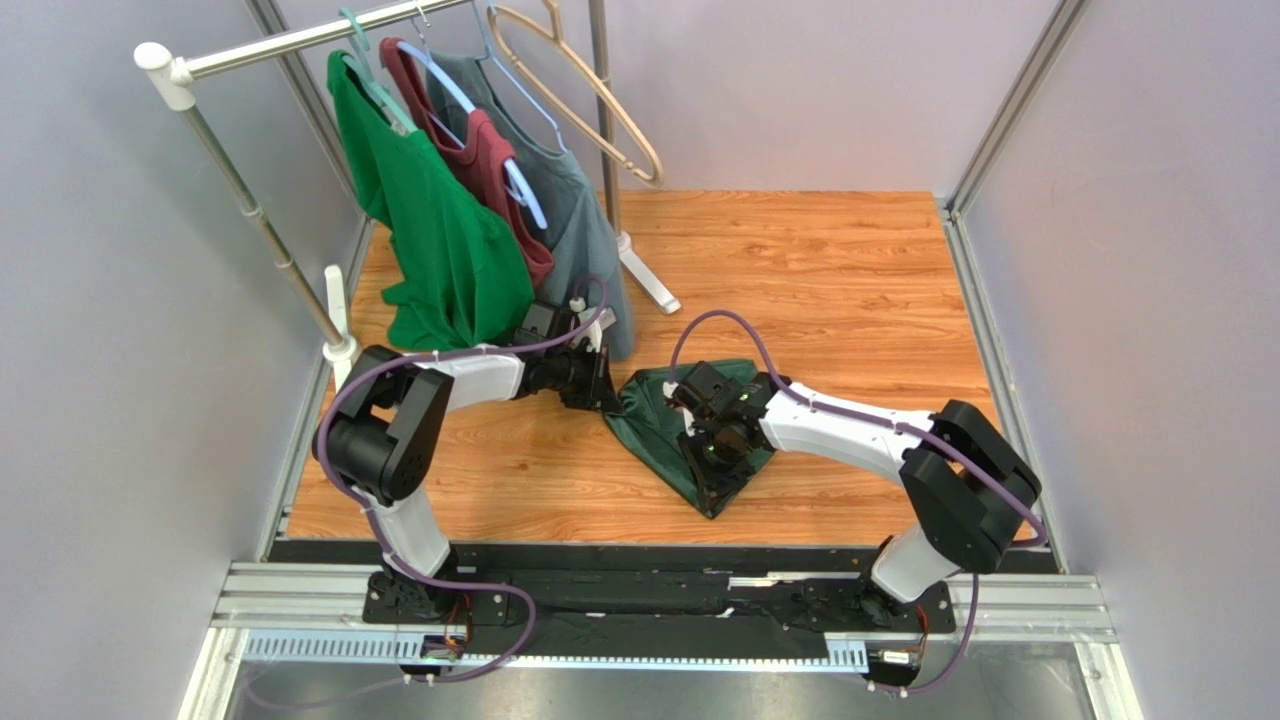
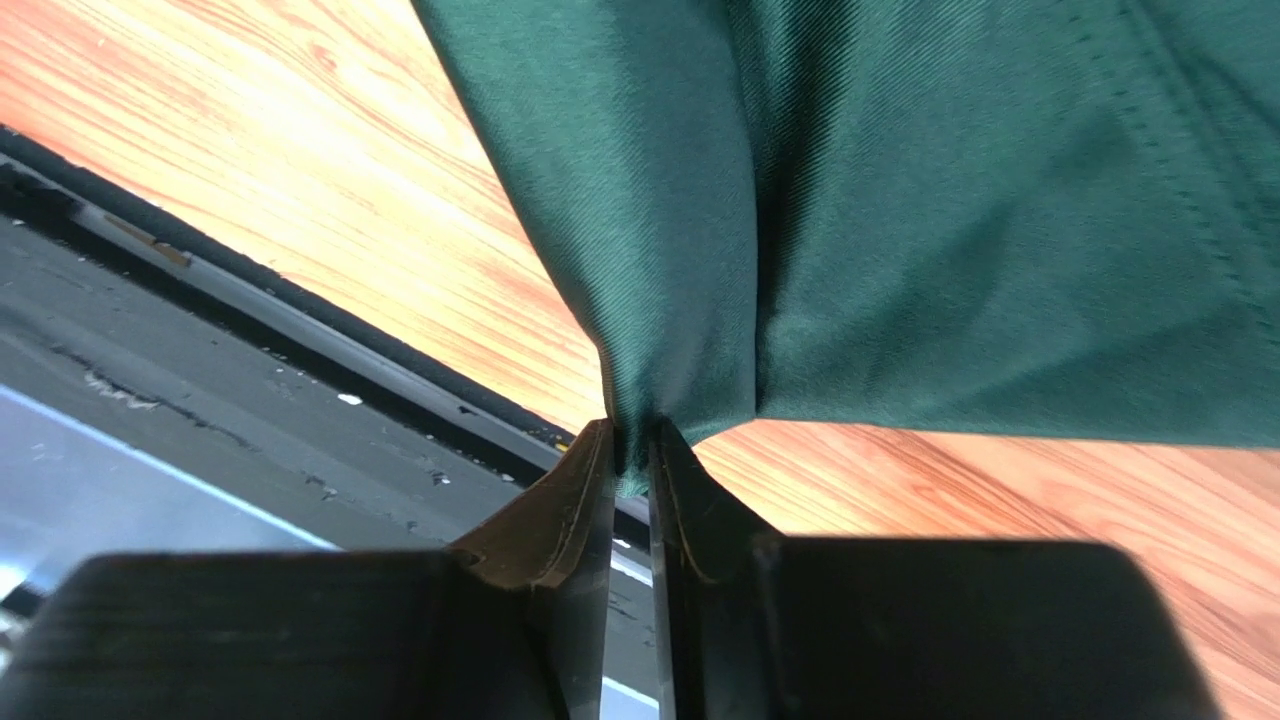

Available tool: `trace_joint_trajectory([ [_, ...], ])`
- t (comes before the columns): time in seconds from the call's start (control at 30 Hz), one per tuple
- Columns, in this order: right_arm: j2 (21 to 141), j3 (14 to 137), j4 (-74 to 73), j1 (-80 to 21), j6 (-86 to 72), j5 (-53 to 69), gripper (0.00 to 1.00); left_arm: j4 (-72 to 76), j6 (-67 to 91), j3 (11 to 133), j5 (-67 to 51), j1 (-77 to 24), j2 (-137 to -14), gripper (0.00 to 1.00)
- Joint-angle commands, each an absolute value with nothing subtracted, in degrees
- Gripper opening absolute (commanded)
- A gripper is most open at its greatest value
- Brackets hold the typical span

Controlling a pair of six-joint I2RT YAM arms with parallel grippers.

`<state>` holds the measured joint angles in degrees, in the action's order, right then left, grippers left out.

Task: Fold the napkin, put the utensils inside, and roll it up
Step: Roll the napkin with the utensil

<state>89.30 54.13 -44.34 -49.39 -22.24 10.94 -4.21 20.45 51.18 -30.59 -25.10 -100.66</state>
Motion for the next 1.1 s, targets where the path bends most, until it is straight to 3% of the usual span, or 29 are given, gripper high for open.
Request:
trace_joint_trajectory([
  [0.0, 90.0, 52.56, -41.92, -47.38, -23.55, 17.05, 0.15, -4.75, 19.51, 53.17, -30.67, -24.96, -100.9, 0.0],
  [0.37, 90.7, 49.66, -39.64, -41.05, -22.68, 18.37, 0.03, -5.01, 19.07, 54.23, -31.38, -24.96, -102.48, 0.0],
  [0.73, 91.68, 47.98, -39.37, -38.41, -21.27, 18.46, 0.02, -5.27, 18.81, 54.76, -31.47, -24.96, -103.01, 0.0],
  [0.83, 88.26, 50.18, -41.65, -38.49, -20.65, 18.19, 0.07, -5.45, 18.9, 54.76, -31.55, -24.96, -102.92, 0.0],
  [0.97, 84.56, 53.43, -44.47, -40.34, -20.39, 17.14, 0.35, -5.36, 18.9, 54.84, -31.73, -24.96, -103.01, 0.0],
  [1.07, 83.67, 55.1, -45.18, -42.97, -20.48, 14.16, 0.48, -5.27, 18.9, 54.76, -31.73, -24.96, -103.09, 0.0],
])
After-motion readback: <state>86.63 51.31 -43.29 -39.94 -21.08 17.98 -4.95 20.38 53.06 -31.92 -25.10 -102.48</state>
